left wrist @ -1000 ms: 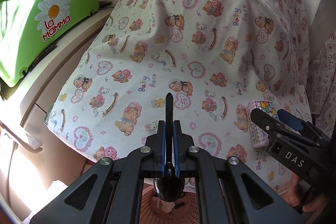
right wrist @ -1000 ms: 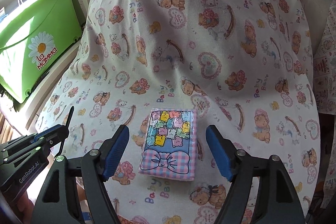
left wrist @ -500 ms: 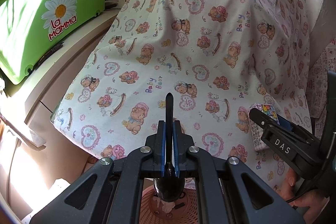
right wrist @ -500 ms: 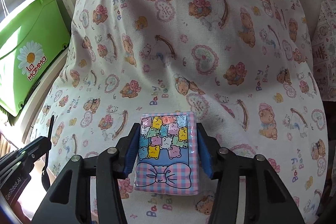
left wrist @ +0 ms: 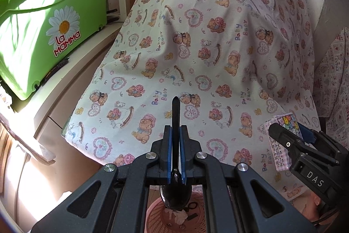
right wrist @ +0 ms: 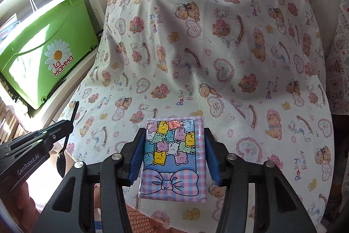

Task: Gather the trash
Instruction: 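Lift the spoon and tissue pack and carry both over the pink wastebasket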

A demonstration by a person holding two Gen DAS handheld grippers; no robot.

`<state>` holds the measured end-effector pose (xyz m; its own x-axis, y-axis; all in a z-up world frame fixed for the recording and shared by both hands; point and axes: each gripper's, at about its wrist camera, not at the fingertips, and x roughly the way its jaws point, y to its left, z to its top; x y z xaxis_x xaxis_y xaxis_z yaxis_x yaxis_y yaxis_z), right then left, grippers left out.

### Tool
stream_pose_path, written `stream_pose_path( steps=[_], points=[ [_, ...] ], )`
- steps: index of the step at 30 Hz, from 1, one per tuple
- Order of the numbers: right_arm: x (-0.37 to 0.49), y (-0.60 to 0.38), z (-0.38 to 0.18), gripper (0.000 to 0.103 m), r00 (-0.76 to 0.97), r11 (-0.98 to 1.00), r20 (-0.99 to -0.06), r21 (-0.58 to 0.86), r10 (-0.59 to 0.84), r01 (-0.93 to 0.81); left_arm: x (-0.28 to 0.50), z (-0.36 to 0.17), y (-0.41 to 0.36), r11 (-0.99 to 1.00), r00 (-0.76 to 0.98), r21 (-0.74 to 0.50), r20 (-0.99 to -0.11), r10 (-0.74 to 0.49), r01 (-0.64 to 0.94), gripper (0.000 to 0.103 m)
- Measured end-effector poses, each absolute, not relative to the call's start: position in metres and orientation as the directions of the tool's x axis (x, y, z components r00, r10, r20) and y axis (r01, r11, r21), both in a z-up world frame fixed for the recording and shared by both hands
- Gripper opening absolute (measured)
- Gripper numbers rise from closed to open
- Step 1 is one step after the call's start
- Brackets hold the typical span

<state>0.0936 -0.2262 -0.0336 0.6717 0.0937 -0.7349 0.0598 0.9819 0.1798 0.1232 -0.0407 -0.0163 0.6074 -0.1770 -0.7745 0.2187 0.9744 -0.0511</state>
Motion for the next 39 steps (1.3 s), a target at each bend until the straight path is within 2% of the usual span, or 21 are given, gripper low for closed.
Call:
stream_pose_path(
  steps=[5, 9, 13, 24, 32, 39],
  points=[
    [0.051, -0.220, -0.009, 0.053, 0.703, 0.986, -0.701, 0.167, 0.118, 0.001, 0.104, 0.000, -0.037, 0.960, 0.604, -0.030, -0.772, -0.200, 0.280, 0.005],
    [0.016, -0.214, -0.001, 0.053, 0.703, 0.978, -0.690, 0.207, 0.173, -0.038, 0.079, 0.019, -0.026, 0.952, 0.602, -0.090, -0.757, -0.256, 0.292, 0.006],
    [-0.007, -0.202, -0.002, 0.053, 0.694, 0.975, -0.691, 0.212, 0.200, -0.070, 0.056, 0.019, -0.022, 0.955, 0.598, -0.099, -0.761, -0.253, 0.278, 0.006],
    [-0.028, -0.191, -0.048, 0.053, 0.571, 0.955, -0.768, 0.270, 0.291, -0.124, 0.039, -0.046, -0.010, 0.949, 0.448, -0.225, -0.841, -0.304, 0.222, 0.005],
    [-0.029, -0.179, -0.082, 0.053, 0.470, 0.946, -0.820, 0.288, 0.325, -0.151, 0.036, -0.076, -0.020, 0.954, 0.329, -0.188, -0.908, -0.260, 0.234, 0.005],
    [-0.022, -0.168, -0.113, 0.053, 0.397, 0.956, -0.869, 0.262, 0.294, -0.136, 0.036, -0.111, -0.020, 0.955, 0.203, -0.198, -0.948, -0.244, 0.222, 0.005]
  ],
)
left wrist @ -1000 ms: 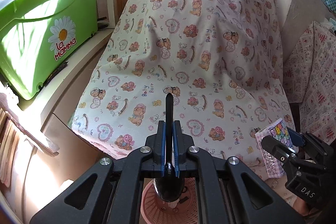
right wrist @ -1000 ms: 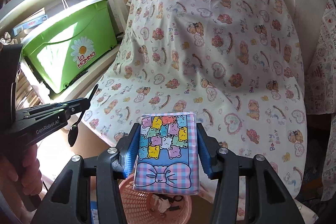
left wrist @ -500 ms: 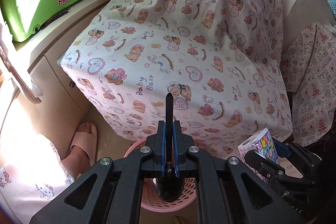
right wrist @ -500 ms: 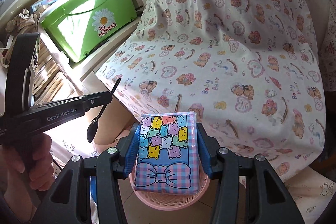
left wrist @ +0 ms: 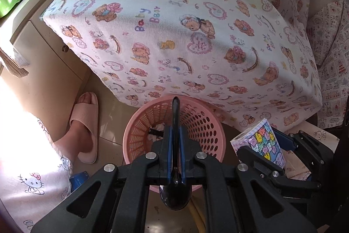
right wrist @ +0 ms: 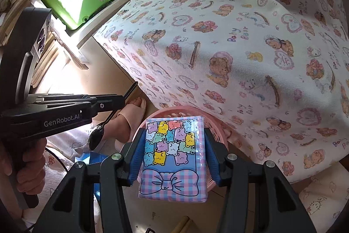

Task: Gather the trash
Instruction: 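Lift the spoon and tissue pack and carry both over the pink wastebasket, then open both tools to drop the spoon and tissue pack into the wastebasket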

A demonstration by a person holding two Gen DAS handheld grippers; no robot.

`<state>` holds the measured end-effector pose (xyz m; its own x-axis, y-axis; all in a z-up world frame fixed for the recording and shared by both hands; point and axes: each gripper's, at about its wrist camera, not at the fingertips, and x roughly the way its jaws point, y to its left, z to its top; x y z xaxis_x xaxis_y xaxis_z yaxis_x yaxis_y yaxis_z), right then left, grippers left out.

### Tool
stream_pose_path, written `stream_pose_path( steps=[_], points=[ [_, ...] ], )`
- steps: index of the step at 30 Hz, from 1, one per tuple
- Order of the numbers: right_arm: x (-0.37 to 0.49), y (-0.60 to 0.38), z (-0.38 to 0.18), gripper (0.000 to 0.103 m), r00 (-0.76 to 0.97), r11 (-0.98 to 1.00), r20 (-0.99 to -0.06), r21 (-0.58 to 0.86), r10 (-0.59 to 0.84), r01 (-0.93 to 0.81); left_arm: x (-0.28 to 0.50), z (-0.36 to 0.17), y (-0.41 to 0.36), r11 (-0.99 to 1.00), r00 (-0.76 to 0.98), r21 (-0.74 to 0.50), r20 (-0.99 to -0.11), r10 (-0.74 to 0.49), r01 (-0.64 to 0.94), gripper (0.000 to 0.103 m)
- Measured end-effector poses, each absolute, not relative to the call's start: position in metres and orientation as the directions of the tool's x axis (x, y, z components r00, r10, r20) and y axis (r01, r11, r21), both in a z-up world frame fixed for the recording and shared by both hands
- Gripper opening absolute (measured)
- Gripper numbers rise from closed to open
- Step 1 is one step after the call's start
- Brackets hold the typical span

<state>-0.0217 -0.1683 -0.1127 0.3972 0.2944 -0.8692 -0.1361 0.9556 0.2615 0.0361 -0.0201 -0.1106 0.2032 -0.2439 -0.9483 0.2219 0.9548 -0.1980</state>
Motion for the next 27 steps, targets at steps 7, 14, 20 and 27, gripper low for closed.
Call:
stream_pose_path(
  steps=[7, 14, 20, 27],
  points=[
    [-0.006, -0.168, -0.158, 0.053, 0.299, 0.967, -0.920, 0.245, 0.254, -0.068, 0.047, -0.148, -0.032, 0.962, 0.214, -0.113, -0.962, -0.168, 0.247, 0.006],
    [-0.002, -0.166, -0.197, 0.053, 0.256, 0.989, -0.955, 0.139, 0.147, -0.051, 0.055, -0.193, -0.036, 0.966, 0.153, -0.106, -0.978, -0.145, 0.235, 0.006],
    [-0.002, -0.166, -0.227, 0.054, 0.207, 0.993, -0.972, 0.116, 0.116, -0.014, 0.054, -0.224, -0.031, 0.969, 0.074, -0.087, -0.991, -0.107, 0.232, 0.006],
    [-0.004, -0.160, -0.238, 0.054, 0.187, 0.994, -0.976, 0.105, 0.107, -0.024, 0.055, -0.243, -0.026, 0.974, 0.027, -0.087, -0.995, -0.094, 0.207, 0.007]
  ],
)
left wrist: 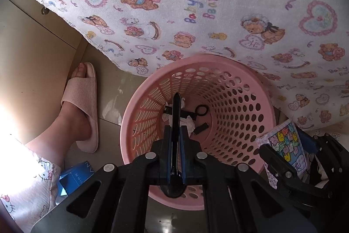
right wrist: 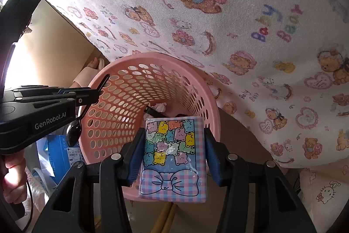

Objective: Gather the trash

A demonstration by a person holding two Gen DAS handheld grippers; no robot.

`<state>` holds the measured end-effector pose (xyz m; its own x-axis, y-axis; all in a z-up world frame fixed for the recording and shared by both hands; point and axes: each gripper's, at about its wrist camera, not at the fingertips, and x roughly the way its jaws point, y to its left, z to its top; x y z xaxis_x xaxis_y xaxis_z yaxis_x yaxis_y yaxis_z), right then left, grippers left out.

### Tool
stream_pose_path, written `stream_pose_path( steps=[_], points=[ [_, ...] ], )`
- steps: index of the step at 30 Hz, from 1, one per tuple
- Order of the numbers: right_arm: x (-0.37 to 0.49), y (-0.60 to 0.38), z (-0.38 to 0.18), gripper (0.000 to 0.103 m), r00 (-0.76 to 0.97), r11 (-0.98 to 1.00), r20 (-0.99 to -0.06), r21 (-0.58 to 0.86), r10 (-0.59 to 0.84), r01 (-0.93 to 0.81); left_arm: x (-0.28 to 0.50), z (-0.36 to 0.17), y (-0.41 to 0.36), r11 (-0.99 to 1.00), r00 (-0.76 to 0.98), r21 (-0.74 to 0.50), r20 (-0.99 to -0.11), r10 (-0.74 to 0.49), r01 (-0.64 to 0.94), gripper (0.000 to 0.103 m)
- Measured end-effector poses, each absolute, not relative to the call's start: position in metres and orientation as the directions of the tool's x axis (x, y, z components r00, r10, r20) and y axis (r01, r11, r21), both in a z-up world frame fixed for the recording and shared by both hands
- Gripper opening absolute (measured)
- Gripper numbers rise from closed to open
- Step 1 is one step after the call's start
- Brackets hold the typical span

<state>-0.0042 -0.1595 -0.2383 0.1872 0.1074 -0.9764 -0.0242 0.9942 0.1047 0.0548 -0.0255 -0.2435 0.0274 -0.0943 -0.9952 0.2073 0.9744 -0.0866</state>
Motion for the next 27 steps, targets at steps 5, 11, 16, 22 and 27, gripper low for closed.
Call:
stream_pose_path(
  steps=[5, 11, 16, 22, 27],
  points=[
    [-0.003, -0.160, -0.236, 0.065, 0.197, 0.995, -0.975, 0.104, 0.104, -0.010, 0.056, -0.238, -0.024, 0.976, 0.046, -0.066, -0.996, -0.077, 0.207, 0.022],
    [-0.002, -0.165, -0.221, 0.070, 0.223, 0.994, -0.969, 0.107, 0.104, 0.000, 0.057, -0.218, -0.019, 0.980, 0.102, -0.052, -0.992, -0.073, 0.191, 0.032],
    [-0.005, -0.172, -0.198, 0.070, 0.279, 0.997, -0.958, 0.072, 0.069, 0.001, 0.058, -0.188, -0.016, 0.980, 0.168, -0.056, -0.982, -0.089, 0.192, 0.032],
    [-0.013, -0.182, -0.150, 0.070, 0.389, 0.997, -0.919, 0.070, 0.068, -0.009, 0.051, -0.135, -0.010, 0.979, 0.325, -0.023, -0.942, -0.090, 0.204, 0.032],
    [-0.021, -0.190, -0.107, 0.070, 0.495, 0.997, -0.866, 0.070, 0.066, -0.009, 0.042, -0.098, -0.009, 0.971, 0.406, -0.027, -0.906, -0.124, 0.236, 0.033]
  ],
)
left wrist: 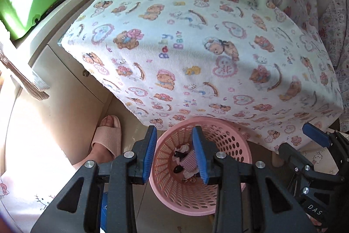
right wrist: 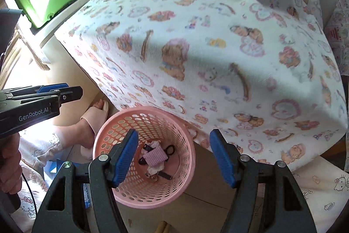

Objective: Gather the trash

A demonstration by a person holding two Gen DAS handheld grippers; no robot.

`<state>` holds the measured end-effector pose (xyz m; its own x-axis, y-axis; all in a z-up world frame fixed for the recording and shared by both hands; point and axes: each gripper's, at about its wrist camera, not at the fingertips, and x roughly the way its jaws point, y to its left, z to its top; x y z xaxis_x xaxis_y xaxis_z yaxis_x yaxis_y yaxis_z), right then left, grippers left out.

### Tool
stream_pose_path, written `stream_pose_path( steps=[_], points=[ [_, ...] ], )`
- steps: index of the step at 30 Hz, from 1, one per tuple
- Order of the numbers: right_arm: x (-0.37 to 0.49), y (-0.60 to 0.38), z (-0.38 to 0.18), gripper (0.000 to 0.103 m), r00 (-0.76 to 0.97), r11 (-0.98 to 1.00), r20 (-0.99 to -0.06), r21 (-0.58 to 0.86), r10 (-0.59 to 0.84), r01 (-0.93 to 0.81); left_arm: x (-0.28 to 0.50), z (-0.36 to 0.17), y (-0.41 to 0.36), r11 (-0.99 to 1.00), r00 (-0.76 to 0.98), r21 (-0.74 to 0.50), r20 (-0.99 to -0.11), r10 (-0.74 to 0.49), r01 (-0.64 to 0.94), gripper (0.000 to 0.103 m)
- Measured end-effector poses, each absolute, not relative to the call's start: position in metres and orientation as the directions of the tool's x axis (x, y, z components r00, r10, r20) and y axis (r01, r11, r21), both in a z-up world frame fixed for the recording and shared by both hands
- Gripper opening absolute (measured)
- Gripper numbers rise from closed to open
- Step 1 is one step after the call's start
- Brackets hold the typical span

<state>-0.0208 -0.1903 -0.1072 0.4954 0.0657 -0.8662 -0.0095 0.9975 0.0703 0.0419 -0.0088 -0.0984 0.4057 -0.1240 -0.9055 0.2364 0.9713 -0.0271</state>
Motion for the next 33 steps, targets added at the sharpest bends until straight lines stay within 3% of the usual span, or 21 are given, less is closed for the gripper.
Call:
stream_pose_path(
  steps=[12, 14, 16, 18, 22, 33],
  points=[
    [-0.044, -0.208, -0.033, 0.075, 0.679, 1.000, -0.734, 0.017, 0.008, 0.007, 0.022, -0.027, -0.016, 0.967, 0.611, 0.008, -0.776, -0.155, 0.256, 0.043],
    [-0.043, -0.211, -0.031, 0.076, 0.689, 1.000, -0.724, 0.008, -0.008, 0.021, 0.022, -0.021, -0.019, 0.966, 0.625, 0.007, -0.764, -0.161, 0.258, 0.051],
    [-0.044, -0.214, -0.028, 0.077, 0.701, 1.000, -0.713, 0.004, -0.014, 0.024, 0.020, -0.015, -0.023, 0.970, 0.652, 0.016, -0.743, -0.151, 0.243, 0.076],
    [-0.044, -0.215, -0.026, 0.084, 0.714, 0.999, -0.700, 0.005, -0.019, 0.032, 0.019, -0.010, -0.023, 0.973, 0.676, 0.016, -0.722, -0.147, 0.228, 0.086],
    [-0.044, -0.221, -0.021, 0.087, 0.735, 0.998, -0.678, 0.035, -0.013, 0.050, 0.017, -0.003, -0.020, 0.979, 0.709, 0.007, -0.691, -0.143, 0.204, 0.100],
    [-0.045, -0.229, -0.017, 0.101, 0.753, 0.994, -0.658, 0.082, -0.003, 0.076, 0.012, 0.000, -0.013, 0.983, 0.744, 0.010, -0.655, -0.132, 0.183, 0.101]
  ],
)
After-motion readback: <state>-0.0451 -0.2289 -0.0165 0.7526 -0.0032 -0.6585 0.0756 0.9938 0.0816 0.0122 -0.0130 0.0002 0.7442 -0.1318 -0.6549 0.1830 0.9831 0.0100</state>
